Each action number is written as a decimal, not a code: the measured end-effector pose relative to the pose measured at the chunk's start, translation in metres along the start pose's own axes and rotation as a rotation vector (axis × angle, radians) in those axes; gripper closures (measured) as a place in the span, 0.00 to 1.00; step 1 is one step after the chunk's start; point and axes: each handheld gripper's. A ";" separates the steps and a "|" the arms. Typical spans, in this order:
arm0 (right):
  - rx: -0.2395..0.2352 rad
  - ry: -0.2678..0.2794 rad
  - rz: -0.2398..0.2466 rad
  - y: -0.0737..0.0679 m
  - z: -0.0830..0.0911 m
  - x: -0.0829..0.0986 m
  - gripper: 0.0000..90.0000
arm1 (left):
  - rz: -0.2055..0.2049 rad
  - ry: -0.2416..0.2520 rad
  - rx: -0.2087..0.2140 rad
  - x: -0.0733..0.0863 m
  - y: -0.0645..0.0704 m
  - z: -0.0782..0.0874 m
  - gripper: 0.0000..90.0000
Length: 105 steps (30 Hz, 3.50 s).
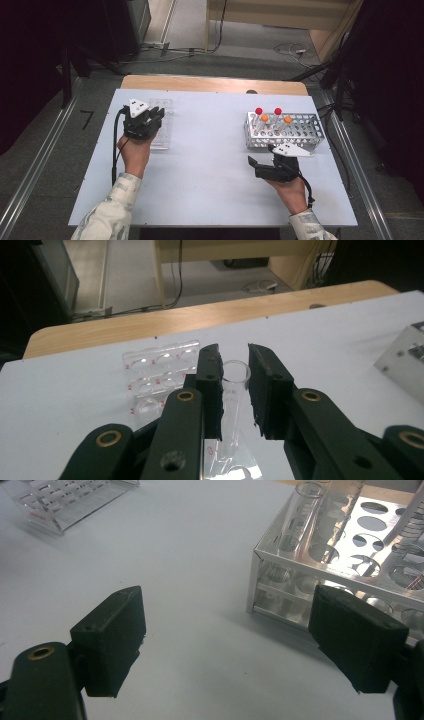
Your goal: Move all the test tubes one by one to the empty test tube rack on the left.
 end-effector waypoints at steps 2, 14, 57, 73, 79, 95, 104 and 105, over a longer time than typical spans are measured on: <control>-0.003 0.001 -0.003 0.000 0.000 0.000 0.15 | -0.002 -0.008 -0.003 0.004 0.003 -0.003 0.85; 0.002 0.000 -0.004 0.001 0.000 0.000 0.15 | 0.005 -0.037 0.003 0.017 0.007 -0.012 0.80; 0.081 0.120 -0.062 0.017 -0.022 -0.012 0.32 | 0.100 0.058 0.036 0.038 0.012 0.041 0.20; 0.102 0.165 -0.049 0.023 -0.043 -0.020 0.70 | 0.100 0.047 0.049 0.040 0.012 0.038 0.21; 0.100 0.162 -0.041 0.023 -0.048 -0.022 0.75 | 0.094 0.046 0.053 0.041 0.014 0.037 0.21; 0.106 0.185 -0.028 0.020 -0.044 -0.027 0.81 | 0.091 0.044 0.052 0.041 0.014 0.037 0.21; 0.091 0.257 -0.022 0.015 -0.018 -0.044 0.81 | 0.085 0.045 0.058 0.041 0.016 0.038 0.21; 0.090 0.265 -0.024 0.014 -0.015 -0.046 0.81 | 0.085 0.045 0.058 0.040 0.016 0.038 0.21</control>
Point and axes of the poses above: each handheld gripper's, and its own axes: z roughly backward along the jaws, x roughly out of its underside, y roughly to its right, and after that the axes turned 9 degrees about -z, right-handed
